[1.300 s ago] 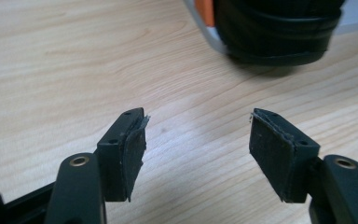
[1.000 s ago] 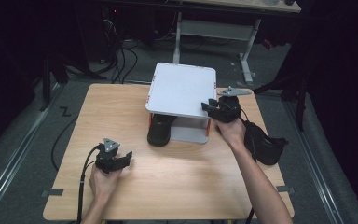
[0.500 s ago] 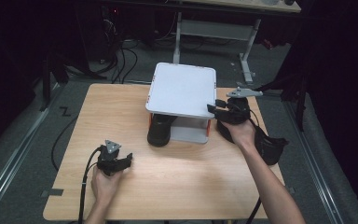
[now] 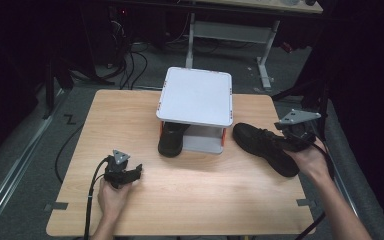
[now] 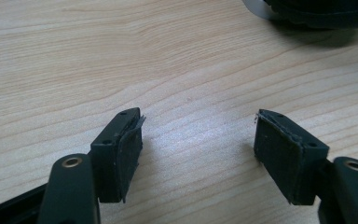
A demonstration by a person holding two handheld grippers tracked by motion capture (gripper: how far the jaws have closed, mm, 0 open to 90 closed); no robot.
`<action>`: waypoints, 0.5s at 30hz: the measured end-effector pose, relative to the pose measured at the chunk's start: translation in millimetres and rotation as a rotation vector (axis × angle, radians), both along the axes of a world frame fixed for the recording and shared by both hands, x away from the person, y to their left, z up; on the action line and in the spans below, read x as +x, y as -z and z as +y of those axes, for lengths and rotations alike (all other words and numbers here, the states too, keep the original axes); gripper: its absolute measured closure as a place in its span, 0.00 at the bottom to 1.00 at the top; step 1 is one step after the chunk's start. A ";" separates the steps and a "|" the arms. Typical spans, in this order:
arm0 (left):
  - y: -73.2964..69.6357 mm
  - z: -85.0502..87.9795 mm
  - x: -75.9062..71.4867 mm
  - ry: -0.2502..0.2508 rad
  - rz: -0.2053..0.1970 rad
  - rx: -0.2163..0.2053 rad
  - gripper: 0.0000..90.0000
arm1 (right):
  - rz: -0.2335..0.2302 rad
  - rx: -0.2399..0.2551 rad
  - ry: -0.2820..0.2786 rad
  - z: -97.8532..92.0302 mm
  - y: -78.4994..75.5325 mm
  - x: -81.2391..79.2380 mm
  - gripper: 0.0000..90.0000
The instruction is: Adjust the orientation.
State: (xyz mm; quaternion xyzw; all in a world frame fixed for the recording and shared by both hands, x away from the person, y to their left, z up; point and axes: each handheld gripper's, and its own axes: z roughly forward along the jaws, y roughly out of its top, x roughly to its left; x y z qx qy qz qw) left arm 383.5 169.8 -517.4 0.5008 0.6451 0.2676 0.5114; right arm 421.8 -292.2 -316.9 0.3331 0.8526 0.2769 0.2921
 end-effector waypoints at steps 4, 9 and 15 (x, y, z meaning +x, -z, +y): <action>0.0 -0.1 0.0 0.000 0.000 0.000 0.36 | 0.050 -0.079 0.023 -22.9 7.9 -4.3 0.62; 0.1 -0.2 0.0 -0.001 -0.001 0.001 0.36 | 0.130 -0.175 0.038 -44.2 26.4 -3.9 0.65; 0.1 -0.2 0.0 -0.001 0.000 0.002 0.36 | 0.202 -0.211 0.047 -61.5 46.0 -3.5 0.66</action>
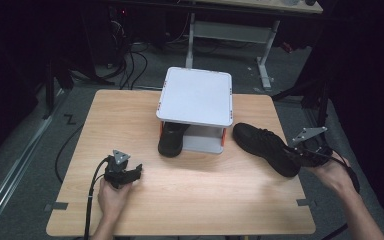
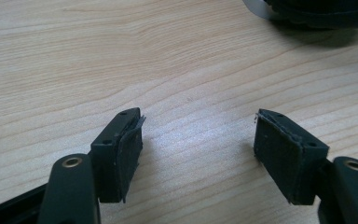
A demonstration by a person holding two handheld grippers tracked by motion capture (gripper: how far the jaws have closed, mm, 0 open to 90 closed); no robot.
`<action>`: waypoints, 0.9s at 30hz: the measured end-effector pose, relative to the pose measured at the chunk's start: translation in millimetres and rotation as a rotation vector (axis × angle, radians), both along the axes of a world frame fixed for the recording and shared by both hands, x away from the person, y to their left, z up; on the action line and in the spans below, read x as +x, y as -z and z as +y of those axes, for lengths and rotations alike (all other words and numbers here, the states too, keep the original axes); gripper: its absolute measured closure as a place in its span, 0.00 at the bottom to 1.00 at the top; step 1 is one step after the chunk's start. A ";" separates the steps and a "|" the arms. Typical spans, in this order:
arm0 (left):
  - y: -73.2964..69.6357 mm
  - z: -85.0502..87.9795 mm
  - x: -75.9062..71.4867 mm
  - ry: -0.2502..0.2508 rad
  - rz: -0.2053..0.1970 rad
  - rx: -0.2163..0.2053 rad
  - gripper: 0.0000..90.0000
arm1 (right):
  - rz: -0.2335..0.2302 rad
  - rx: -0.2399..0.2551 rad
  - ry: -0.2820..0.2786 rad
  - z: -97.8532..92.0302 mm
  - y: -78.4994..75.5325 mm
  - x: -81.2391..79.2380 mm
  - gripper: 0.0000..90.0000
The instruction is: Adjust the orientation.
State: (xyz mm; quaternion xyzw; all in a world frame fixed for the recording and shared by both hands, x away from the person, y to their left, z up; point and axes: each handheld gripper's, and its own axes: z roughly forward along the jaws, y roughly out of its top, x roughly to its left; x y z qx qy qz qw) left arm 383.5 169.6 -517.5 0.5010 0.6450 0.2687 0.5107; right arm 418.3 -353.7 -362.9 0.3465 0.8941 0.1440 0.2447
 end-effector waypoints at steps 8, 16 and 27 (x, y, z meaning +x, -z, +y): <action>0.0 0.0 0.0 0.000 0.000 0.000 0.36 | 0.060 -0.011 0.026 -5.8 14.9 9.6 0.66; 0.0 -0.1 0.0 0.000 0.000 0.001 0.36 | 0.128 -0.080 0.013 -7.4 20.2 21.4 0.66; 0.0 -0.1 0.0 0.000 0.000 0.001 0.36 | 0.212 -0.030 0.008 -5.3 42.9 32.2 0.70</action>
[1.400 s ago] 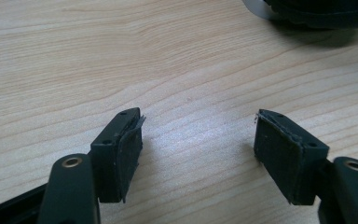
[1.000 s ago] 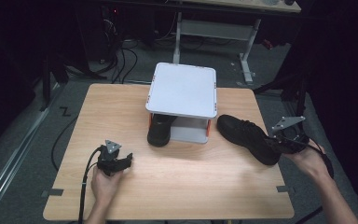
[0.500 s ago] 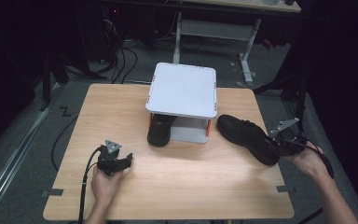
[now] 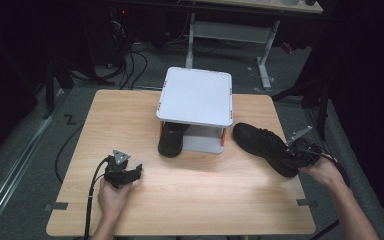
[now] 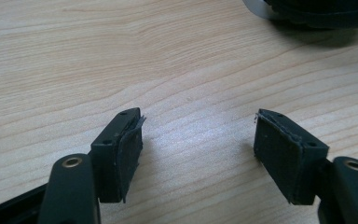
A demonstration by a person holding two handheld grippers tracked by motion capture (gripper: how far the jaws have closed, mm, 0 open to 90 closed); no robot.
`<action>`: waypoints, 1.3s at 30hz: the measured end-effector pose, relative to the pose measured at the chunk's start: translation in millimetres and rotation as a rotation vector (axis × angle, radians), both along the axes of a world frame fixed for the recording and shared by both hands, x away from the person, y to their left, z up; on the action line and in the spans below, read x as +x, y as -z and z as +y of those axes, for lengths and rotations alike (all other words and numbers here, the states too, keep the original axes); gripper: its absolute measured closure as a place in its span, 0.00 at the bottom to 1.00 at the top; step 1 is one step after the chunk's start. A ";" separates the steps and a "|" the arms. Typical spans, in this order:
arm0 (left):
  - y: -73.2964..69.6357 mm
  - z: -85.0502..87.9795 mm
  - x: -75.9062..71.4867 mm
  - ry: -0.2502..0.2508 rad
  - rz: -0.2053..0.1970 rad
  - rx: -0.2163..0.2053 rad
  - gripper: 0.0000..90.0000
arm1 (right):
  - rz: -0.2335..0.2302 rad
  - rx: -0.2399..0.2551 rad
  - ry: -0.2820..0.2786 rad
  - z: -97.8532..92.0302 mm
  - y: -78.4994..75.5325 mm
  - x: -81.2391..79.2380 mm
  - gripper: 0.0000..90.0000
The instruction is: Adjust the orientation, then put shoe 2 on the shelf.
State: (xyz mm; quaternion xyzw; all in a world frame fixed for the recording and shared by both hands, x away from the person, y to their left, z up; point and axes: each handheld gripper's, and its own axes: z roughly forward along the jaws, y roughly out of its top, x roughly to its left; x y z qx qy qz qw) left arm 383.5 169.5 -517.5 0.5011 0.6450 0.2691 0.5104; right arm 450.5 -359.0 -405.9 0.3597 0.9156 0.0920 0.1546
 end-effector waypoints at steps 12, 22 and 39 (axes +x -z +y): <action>0.0 -0.6 -0.2 -0.005 -0.001 -0.001 0.36 | 0.093 -0.029 -0.038 6.8 4.1 8.5 0.78; 0.1 -0.7 0.0 -0.004 -0.001 0.001 0.36 | 0.101 -0.001 -0.055 6.0 9.1 13.9 0.96; -2.8 -1.6 3.9 -0.020 0.030 -0.021 0.31 | 0.042 0.178 0.056 3.7 -9.4 -6.9 0.98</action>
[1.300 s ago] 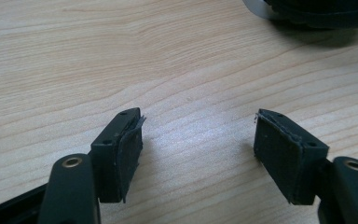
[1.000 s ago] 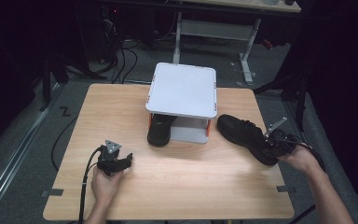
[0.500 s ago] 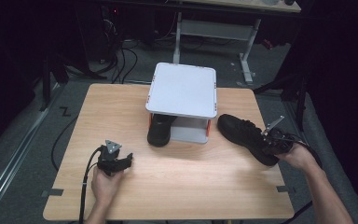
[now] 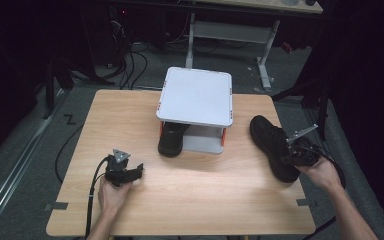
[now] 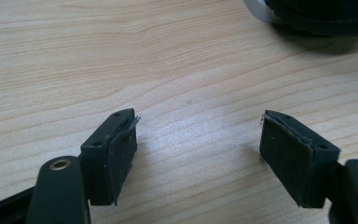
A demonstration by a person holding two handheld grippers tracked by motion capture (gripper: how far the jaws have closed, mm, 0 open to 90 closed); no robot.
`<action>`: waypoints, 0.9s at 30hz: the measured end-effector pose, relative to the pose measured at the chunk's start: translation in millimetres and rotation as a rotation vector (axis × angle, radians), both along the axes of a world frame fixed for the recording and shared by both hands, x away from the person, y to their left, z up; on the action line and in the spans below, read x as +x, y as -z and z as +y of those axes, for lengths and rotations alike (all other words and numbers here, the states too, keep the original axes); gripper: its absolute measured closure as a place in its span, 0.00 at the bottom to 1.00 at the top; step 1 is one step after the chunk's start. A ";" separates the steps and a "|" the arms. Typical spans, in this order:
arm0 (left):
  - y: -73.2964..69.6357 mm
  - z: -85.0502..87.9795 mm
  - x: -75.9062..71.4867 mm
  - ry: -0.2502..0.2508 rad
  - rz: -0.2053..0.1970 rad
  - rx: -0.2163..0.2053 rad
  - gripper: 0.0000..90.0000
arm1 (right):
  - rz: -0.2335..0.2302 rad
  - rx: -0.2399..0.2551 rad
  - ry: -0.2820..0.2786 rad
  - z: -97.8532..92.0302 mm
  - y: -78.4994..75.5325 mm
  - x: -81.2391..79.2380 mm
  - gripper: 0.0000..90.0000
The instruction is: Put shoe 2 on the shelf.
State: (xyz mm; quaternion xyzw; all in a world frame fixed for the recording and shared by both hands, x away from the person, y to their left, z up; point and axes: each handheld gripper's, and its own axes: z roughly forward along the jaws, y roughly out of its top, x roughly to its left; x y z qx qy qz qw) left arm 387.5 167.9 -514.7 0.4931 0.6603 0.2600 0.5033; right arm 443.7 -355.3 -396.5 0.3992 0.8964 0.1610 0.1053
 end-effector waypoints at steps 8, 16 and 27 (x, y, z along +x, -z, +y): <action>-19.4 -0.8 0.3 0.035 -0.037 -0.015 0.31 | -0.039 -0.005 0.012 12.3 -9.0 -12.4 0.98; -58.5 -3.4 2.1 0.093 -0.092 -0.052 0.29 | -0.066 0.003 0.000 22.8 -12.3 -23.2 0.98; -120.8 -30.0 12.5 0.201 -0.176 -0.106 0.24 | -0.082 0.017 -0.030 37.3 -16.4 -48.4 0.98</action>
